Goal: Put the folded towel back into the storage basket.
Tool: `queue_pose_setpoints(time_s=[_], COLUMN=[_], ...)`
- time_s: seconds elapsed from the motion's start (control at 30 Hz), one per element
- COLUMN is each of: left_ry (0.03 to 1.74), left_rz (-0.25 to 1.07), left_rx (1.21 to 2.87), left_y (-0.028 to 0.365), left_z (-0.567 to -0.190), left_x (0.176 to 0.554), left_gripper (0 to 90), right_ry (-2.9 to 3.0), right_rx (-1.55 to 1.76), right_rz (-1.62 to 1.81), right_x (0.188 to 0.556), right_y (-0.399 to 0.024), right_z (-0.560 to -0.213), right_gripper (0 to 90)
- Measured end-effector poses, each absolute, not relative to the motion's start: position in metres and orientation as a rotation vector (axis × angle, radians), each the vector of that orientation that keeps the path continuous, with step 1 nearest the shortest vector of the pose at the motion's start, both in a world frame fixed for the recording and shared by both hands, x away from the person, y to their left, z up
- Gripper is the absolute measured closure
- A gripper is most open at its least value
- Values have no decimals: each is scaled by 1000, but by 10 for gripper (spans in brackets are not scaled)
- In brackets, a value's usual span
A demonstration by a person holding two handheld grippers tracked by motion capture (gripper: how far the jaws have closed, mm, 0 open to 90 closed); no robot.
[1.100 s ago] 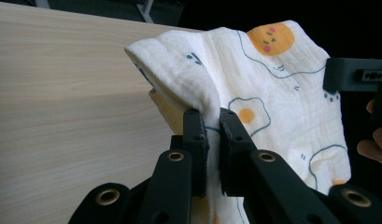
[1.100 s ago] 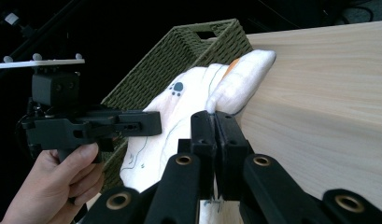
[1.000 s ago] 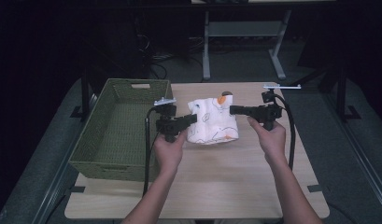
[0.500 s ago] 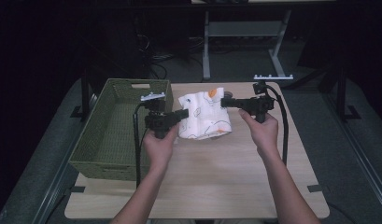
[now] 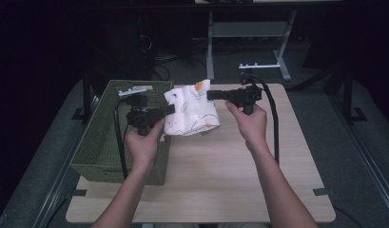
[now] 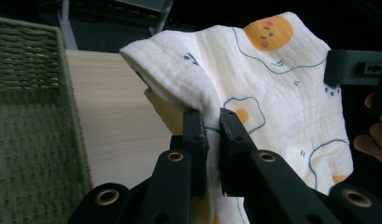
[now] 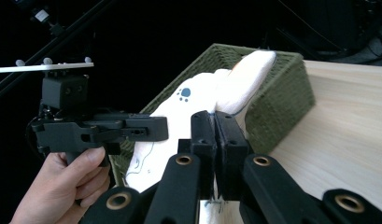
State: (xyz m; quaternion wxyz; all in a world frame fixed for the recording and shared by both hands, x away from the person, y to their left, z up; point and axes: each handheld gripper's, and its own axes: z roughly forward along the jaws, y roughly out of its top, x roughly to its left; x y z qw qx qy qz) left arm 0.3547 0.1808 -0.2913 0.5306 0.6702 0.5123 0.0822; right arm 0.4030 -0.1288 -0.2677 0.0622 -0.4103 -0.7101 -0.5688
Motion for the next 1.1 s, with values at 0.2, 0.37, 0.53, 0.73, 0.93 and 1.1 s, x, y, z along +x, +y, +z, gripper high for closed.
queue_pose_setpoints(time_s=[0.2,0.37,0.53,0.73,0.93,1.1], left_ry=[1238,1254,1267,1292,1328,1350], left_rz=[207,219,234,242,250,264], left_rx=[1581,1574,1566,1559,1563,1565], left_y=[203,223,245,274,301,326], left_z=[-284,-279,-275,-277,-281,-284], left_x=[354,354,354,353,351,347], left_gripper=[834,834,834,834,832,832], right_ry=[-2150,-2143,-2138,-2130,-2118,-2114], right_rx=[-1205,-1168,-1134,-1107,-1076,-1060], right_rz=[-1717,-1718,-1701,-1688,-1662,-1626], right_x=[408,414,422,428,436,441], right_y=[-107,-83,-54,-30,5,31], right_z=[-258,-253,-252,-254,-263,-271], right_gripper=[872,872,871,872,871,871])
